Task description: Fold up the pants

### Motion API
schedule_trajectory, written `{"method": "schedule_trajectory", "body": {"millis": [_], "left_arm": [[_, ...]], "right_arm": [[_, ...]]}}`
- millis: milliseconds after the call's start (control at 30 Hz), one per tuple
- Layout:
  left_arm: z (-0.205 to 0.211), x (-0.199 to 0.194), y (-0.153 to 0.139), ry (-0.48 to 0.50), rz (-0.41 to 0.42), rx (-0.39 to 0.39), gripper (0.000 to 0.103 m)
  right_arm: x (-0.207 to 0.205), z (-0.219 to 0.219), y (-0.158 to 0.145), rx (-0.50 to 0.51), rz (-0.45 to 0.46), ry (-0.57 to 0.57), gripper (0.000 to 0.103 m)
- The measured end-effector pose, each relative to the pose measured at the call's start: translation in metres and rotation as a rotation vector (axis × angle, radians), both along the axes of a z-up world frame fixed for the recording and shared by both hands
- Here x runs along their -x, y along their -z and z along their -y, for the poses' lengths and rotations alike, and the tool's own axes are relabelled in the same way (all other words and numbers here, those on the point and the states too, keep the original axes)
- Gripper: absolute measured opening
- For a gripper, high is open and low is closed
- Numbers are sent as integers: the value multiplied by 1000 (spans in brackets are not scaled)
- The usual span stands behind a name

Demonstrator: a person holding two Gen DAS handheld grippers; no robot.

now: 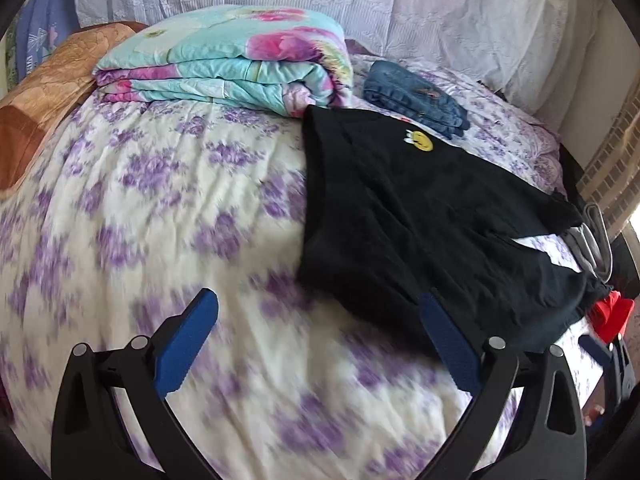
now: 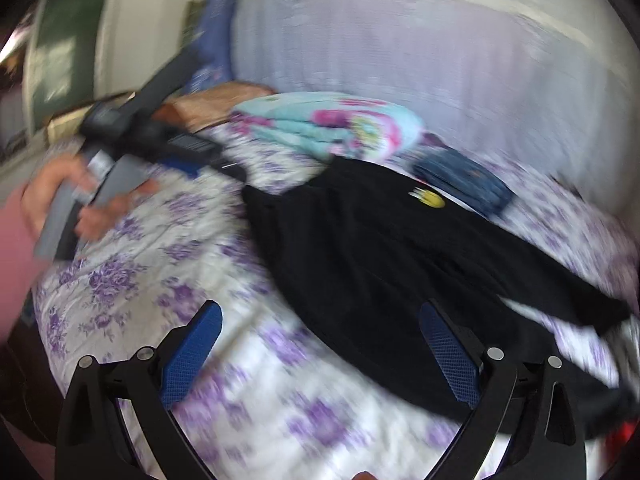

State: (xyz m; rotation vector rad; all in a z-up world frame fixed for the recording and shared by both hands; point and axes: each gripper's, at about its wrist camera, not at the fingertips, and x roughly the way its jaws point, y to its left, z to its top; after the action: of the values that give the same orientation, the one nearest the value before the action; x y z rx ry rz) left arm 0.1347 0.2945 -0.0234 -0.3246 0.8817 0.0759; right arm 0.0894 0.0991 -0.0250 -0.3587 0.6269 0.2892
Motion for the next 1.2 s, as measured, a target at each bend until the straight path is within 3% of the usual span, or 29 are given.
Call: {"method": "schedule_trajectory", "body": {"millis": [133, 233, 267, 333, 367, 400, 433, 533, 633, 667, 733, 767, 800, 833, 1033, 1200], "left_arm": [[-31, -59, 6, 44, -61, 55, 99], [-41, -99, 10, 79, -86, 45, 99], [-43, -109, 12, 86, -90, 38, 99], [-46, -132, 19, 106, -110, 35, 99], [-47, -142, 24, 116, -124, 44, 99], [-47, -151, 29, 125, -139, 57, 99], [-47, -163, 36, 138, -158, 72, 98], [-42, -192, 53, 165, -198, 83, 98], [-38, -215, 58, 188, -176, 59, 98], [-36, -222, 59, 198, -167, 52, 93], [-34, -228, 60, 199, -150, 39, 71], [-32, -227, 56, 219, -135, 49, 44], [-30, -224, 51, 244, -119, 69, 34], [-28, -216, 43, 272, -93, 93, 12], [-36, -146, -3, 295, 36, 11, 9], [-80, -68, -18, 220, 63, -26, 9]], "right_arm": [[-51, -57, 22, 144, -30, -120, 97], [-88, -78, 39, 241, -43, -121, 95], [-95, -83, 44, 281, -27, -114, 85], [-104, -86, 52, 326, -15, -100, 48], [-107, -85, 55, 320, -35, -95, 15], [-110, -82, 57, 297, -66, -95, 11], [-109, -78, 58, 268, -96, -95, 11], [-100, -75, 50, 267, -62, -80, 10], [-95, -77, 45, 248, -48, -77, 10], [-94, -78, 44, 240, -50, -73, 10], [-91, -79, 42, 219, -64, -71, 10], [-89, -81, 40, 217, -62, -70, 10], [-88, -85, 38, 215, -58, -70, 9], [-83, -90, 33, 204, -53, -78, 9], [-45, -127, -1, 148, -5, -195, 9], [-5, -166, -13, 56, -26, -353, 9]]}}
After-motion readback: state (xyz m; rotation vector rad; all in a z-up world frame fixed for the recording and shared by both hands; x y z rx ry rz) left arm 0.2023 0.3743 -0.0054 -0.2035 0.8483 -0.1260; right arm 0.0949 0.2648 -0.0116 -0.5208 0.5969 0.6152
